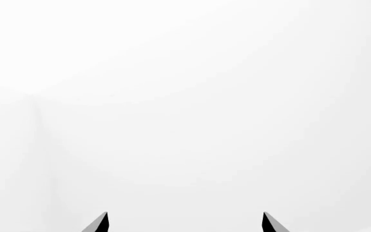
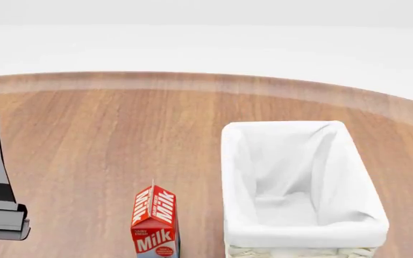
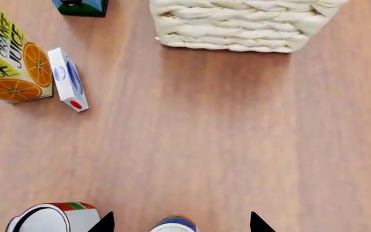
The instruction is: Pick up the alphabet soup and the tomato sauce, and put them in the basket.
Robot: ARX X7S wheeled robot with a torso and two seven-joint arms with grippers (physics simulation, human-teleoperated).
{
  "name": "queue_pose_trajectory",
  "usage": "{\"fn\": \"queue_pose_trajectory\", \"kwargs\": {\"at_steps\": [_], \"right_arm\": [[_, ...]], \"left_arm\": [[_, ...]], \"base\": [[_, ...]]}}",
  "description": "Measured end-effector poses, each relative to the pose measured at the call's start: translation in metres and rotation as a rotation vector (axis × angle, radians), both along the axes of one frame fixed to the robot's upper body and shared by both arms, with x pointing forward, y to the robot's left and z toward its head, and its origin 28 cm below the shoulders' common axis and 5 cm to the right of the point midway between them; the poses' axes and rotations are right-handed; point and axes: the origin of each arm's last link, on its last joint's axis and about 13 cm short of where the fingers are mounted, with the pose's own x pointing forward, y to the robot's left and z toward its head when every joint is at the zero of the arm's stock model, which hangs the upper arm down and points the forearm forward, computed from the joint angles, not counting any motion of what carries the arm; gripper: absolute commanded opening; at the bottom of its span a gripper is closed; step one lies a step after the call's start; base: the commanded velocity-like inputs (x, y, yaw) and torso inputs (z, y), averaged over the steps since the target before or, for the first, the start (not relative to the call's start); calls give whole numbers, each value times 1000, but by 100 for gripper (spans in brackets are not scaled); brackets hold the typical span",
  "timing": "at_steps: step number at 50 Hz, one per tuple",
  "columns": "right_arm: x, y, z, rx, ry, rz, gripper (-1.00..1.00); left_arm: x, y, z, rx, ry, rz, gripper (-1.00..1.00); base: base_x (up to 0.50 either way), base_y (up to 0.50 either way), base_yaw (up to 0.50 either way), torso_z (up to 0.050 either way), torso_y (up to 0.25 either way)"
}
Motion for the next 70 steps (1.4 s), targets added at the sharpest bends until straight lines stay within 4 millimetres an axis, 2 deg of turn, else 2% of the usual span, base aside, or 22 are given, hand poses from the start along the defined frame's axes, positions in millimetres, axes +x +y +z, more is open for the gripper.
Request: {"fn": "queue_pose_trajectory", "kwargs": {"at_steps": [42, 70], "right_arm": [[-9, 10, -22, 0, 28, 63, 100], [-6, 5, -39, -5, 51, 29, 100]], "left_arm": [[-1, 1, -3, -9, 1, 1, 100], [-1, 1, -4, -11, 4, 1, 100]], "base": [[0, 0, 0, 0, 0], [0, 0, 0, 0, 0]]}}
